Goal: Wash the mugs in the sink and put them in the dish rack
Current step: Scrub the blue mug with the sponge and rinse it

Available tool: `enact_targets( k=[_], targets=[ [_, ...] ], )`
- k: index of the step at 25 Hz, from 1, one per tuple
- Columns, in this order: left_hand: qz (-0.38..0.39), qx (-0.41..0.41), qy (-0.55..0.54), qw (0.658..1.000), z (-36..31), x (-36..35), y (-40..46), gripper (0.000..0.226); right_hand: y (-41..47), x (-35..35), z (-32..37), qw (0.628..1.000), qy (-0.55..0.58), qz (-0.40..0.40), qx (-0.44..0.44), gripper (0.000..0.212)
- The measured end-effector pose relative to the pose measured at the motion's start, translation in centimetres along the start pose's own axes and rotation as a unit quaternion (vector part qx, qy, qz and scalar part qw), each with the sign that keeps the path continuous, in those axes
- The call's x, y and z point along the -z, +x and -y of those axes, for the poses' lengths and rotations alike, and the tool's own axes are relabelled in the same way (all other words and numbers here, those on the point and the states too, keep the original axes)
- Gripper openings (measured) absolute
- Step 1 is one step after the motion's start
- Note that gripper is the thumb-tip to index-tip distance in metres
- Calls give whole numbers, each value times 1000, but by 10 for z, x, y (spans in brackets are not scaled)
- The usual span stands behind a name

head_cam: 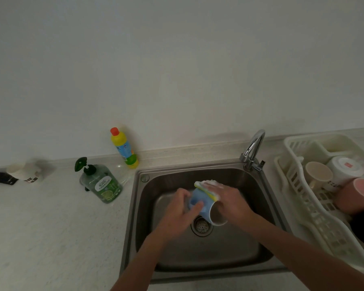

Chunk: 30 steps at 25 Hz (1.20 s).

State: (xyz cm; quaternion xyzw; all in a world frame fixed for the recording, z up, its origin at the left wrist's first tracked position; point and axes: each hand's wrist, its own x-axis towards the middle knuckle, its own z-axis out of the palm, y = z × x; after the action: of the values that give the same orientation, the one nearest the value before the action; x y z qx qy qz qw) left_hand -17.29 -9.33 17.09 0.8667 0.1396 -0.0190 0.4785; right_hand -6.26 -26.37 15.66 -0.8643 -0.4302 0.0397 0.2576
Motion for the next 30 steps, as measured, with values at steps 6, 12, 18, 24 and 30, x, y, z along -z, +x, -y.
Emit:
enact_targets(
  k=[6, 12, 18, 24, 30],
  targets=[
    [55, 303, -395, 865, -15, -26, 5, 25, 5, -5, 8, 992, -119, 15, 31, 89],
    [-84, 285, -423, 856, -9, -30, 16, 27, -4, -7, -2, 993, -84, 70, 50, 94],
    [-91, 284, -366, 882, -2, -25, 25, 21, -24, 4, 2, 988, -108, 63, 90, 66],
    [-10, 157, -281, 947, -18, -18, 3, 19, -4, 3, 14, 993, -108, 23, 38, 74],
    [-52, 144, -273, 950, -20, -7, 2, 20, -8, 12, 18, 995, 98, 2, 10, 67]
  ],
)
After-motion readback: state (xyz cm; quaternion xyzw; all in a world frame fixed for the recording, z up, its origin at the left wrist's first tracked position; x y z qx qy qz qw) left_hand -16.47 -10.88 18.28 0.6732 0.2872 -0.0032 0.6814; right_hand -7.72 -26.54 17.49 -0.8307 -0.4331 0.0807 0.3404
